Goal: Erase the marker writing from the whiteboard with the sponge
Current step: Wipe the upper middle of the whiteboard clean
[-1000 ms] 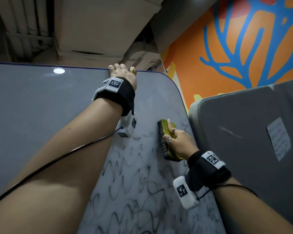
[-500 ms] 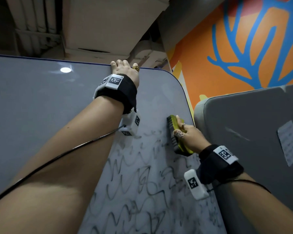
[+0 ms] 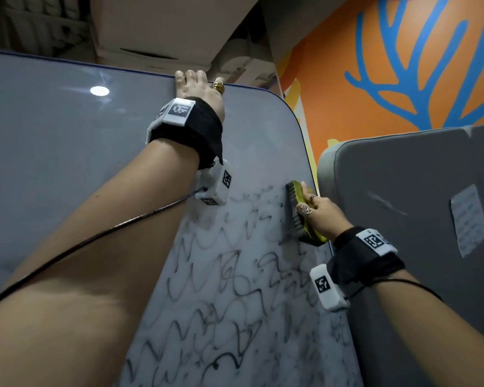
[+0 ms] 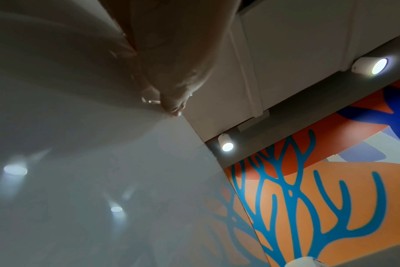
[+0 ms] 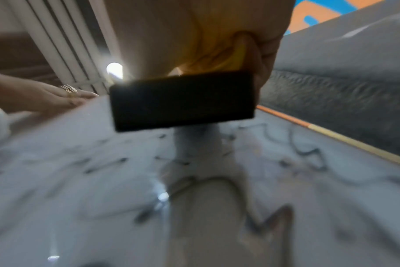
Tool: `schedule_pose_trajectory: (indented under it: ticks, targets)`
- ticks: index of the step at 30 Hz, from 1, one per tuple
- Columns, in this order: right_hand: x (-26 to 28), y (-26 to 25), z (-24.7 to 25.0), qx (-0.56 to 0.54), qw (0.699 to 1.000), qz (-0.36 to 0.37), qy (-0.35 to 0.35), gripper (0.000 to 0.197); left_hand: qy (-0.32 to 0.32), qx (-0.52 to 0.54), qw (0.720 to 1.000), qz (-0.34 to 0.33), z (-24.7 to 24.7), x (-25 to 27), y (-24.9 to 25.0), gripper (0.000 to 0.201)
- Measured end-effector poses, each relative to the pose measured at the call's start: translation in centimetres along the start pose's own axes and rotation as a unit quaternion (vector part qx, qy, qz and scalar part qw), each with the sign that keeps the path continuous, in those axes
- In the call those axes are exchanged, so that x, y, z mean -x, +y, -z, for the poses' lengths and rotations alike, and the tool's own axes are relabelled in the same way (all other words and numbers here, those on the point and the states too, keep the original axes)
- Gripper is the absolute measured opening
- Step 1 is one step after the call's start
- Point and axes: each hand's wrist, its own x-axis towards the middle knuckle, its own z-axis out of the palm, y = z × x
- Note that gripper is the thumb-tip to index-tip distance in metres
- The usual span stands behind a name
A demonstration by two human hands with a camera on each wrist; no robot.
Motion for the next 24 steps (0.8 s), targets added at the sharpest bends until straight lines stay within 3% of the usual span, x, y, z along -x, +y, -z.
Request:
schedule_pose_trajectory:
  ticks: [4,9,15,20,24]
  targets:
    - [-1.8,0.8,1.0,-0.064,0.997,-0.030,0.001,0.054,-0.009,0.006,1.000,0.014,0.7,-0.4,0.2,0.044]
    - [-2.7,0.3,1.2,-0.138,0.988,-0.068,0.015,0.055,0.004,0.002,1.000,-0.013,1.0,0.0,-0.3,0.042]
    - [2.9,-0.4,-1.1,-0.047,0.998,0.013,-0.036,0.056,0.022,0.020,0.999,-0.025,1.0,0.0,-0.9,0.043]
    - [-0.9,0.9,1.2,-0.098,0.990,-0.104,0.019,0.057,0.012,0.022,0.999,-0.038,1.2,0.3,-1.4,0.046]
    - [0.0,-0.8,0.7,-0.121,0.988,-0.095,0.024,0.057,0.008,0.013,0.999,-0.036,1.2,0.3,-1.1,0.043]
